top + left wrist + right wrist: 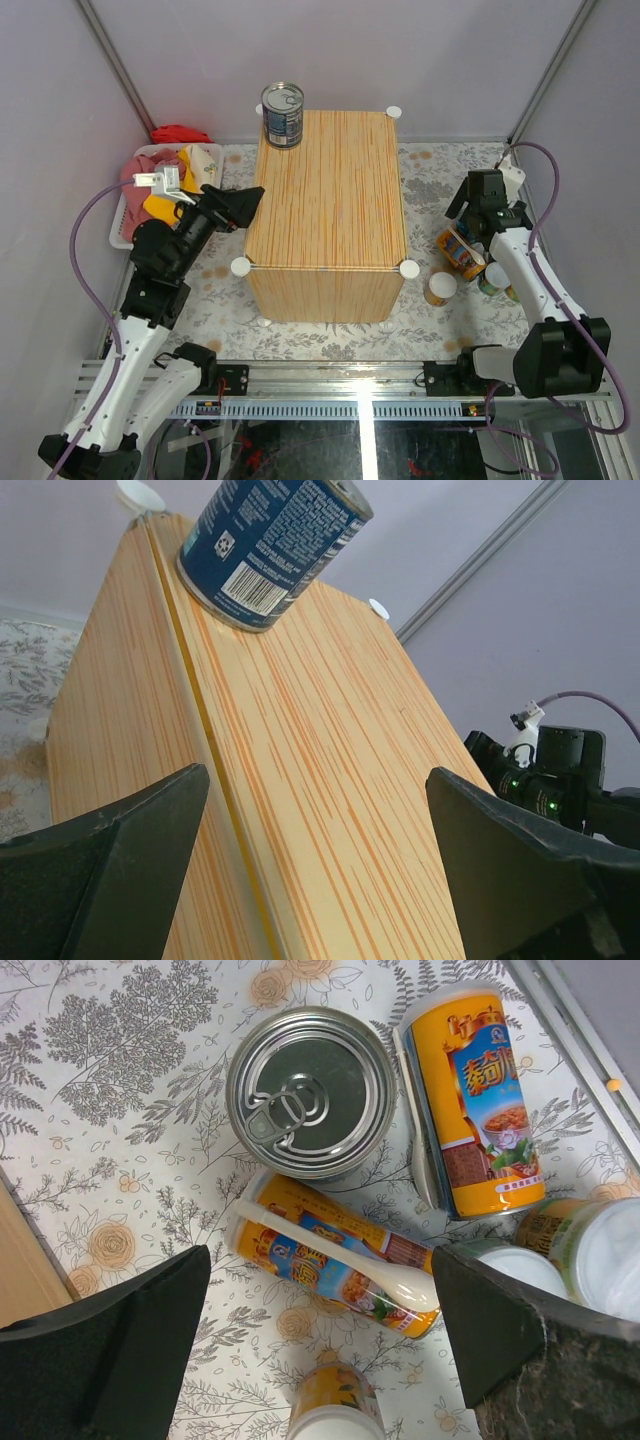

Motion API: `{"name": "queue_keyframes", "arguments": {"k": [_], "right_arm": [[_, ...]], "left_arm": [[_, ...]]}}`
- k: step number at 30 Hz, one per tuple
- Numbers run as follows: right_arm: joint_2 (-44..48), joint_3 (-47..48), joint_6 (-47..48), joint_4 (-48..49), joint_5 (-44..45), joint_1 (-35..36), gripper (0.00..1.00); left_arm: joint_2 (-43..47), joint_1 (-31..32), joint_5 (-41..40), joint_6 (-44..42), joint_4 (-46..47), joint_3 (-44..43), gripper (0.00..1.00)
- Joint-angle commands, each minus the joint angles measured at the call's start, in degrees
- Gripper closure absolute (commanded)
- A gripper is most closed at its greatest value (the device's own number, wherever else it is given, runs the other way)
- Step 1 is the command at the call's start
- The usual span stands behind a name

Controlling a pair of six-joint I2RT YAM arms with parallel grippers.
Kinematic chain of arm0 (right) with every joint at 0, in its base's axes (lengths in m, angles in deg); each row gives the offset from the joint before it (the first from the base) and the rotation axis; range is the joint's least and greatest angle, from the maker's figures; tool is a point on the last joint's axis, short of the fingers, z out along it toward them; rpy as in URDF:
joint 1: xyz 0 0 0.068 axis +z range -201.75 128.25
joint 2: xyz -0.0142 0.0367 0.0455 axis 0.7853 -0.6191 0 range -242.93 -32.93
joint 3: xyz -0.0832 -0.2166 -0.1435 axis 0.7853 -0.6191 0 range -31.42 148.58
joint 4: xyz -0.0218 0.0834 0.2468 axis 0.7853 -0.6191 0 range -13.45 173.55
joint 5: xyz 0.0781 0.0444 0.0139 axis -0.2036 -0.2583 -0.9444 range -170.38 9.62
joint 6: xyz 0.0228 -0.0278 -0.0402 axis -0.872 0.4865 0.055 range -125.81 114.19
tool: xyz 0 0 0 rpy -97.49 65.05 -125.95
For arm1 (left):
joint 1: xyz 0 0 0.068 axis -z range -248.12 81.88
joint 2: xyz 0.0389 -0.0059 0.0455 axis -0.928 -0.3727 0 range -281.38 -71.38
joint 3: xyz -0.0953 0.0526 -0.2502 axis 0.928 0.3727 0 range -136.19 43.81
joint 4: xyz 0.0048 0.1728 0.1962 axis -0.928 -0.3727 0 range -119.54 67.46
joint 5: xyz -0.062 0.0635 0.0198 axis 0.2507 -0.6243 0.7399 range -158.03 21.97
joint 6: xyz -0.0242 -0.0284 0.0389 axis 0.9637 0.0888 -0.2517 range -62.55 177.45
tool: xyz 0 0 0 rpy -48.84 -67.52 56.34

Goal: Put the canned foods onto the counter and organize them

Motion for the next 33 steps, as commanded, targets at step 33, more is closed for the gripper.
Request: {"name": "queue_keyframes", "arguments": {"k": [33], "right_arm": [[-15.6, 0.3, 1.0, 12.3, 6.1, -3.1, 0.01]], "left_arm": [[-5.4, -0.2, -0.1, -0.7, 11.1, 3.5, 0.09]]}}
